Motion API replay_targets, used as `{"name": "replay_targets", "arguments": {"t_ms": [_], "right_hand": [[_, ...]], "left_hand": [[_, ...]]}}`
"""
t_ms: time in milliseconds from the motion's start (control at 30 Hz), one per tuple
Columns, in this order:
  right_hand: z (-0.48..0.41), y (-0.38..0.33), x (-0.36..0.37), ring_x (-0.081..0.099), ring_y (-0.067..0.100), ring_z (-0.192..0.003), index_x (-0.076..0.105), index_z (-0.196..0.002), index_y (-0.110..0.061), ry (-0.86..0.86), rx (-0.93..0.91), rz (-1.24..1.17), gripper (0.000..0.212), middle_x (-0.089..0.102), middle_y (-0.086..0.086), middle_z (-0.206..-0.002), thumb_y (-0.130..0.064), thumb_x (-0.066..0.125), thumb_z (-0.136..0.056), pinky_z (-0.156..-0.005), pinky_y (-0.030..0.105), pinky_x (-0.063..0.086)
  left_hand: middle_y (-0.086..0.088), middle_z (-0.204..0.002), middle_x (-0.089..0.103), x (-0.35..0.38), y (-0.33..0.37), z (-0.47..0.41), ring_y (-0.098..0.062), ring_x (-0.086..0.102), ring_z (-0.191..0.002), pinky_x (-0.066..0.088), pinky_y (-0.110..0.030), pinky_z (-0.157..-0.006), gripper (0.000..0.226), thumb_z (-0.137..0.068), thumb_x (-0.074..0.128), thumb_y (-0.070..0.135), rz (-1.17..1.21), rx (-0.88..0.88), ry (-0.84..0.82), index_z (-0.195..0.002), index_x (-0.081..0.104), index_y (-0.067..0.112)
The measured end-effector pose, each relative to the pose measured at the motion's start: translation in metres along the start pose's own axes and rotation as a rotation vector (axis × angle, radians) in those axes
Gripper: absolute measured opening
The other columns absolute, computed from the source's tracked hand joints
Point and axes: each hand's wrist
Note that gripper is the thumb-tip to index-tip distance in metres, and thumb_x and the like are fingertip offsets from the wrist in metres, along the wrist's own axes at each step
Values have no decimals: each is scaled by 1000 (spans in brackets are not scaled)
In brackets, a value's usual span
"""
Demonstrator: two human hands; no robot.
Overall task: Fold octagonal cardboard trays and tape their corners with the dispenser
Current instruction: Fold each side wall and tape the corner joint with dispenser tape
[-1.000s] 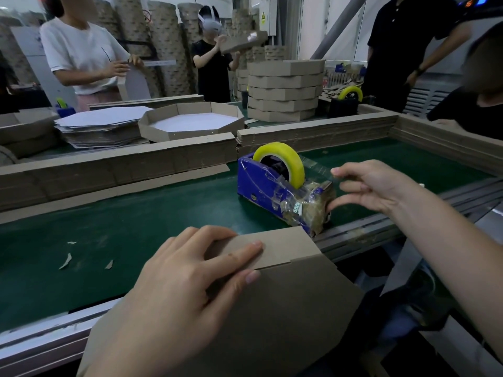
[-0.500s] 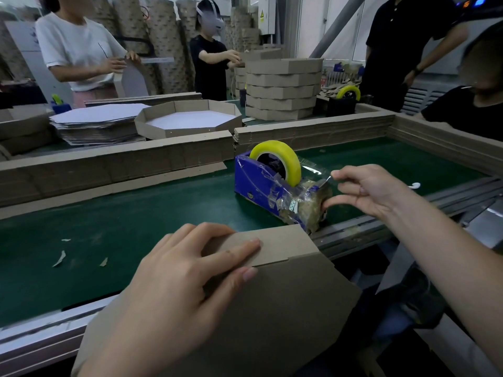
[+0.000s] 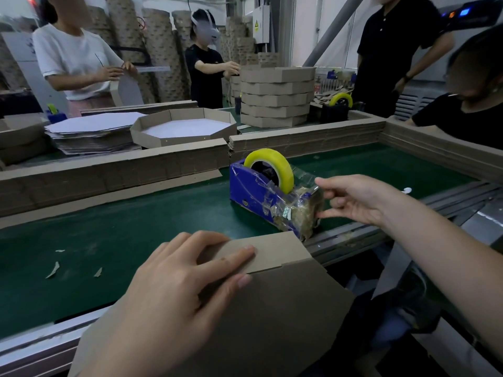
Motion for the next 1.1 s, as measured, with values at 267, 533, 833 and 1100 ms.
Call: {"name": "replay_targets", "arguments": {"t_ms": [267, 533, 833, 1100], "right_hand": [[2, 14, -3, 69, 19, -68, 64, -88, -6, -168, -1, -3, 21, 65, 6, -73, -20, 70, -74, -69, 50, 59], [5, 1, -12, 71, 20, -84, 60, -96, -14, -171, -53, 229, 29, 72, 5, -86, -33, 65, -76, -87, 59, 49], [2, 12, -14, 68, 28, -83, 59, -95, 3, -189, -176, 137, 22, 70, 15, -82, -15, 46, -99, -79, 53, 57], [1, 19, -16, 67, 29, -84, 57, -82, -4, -207, -240, 94, 27, 70, 17, -83, -8, 38, -101, -75, 53, 57]], "left_hand": [[10, -109, 63, -2, -3, 2, -16, 62, -90, 53, -35, -66, 38, -92, 41, 54, -4, -7, -1, -118, 67, 44], [13, -108, 63, -1, -2, 1, -12, 60, -89, 52, -32, -67, 38, -92, 41, 54, 2, 5, 0, -119, 67, 43], [10, -108, 64, -1, -2, -1, -16, 62, -89, 54, -36, -66, 39, -92, 40, 54, 0, -9, -2, -117, 68, 43], [10, -108, 64, 0, -2, -1, -16, 62, -90, 53, -35, -66, 39, -91, 41, 53, -6, -7, 4, -117, 68, 42]]}}
Point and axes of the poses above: each hand's wrist, its own z-axis away from the middle knuckle, its own x-axis out of the palm, y = z × x
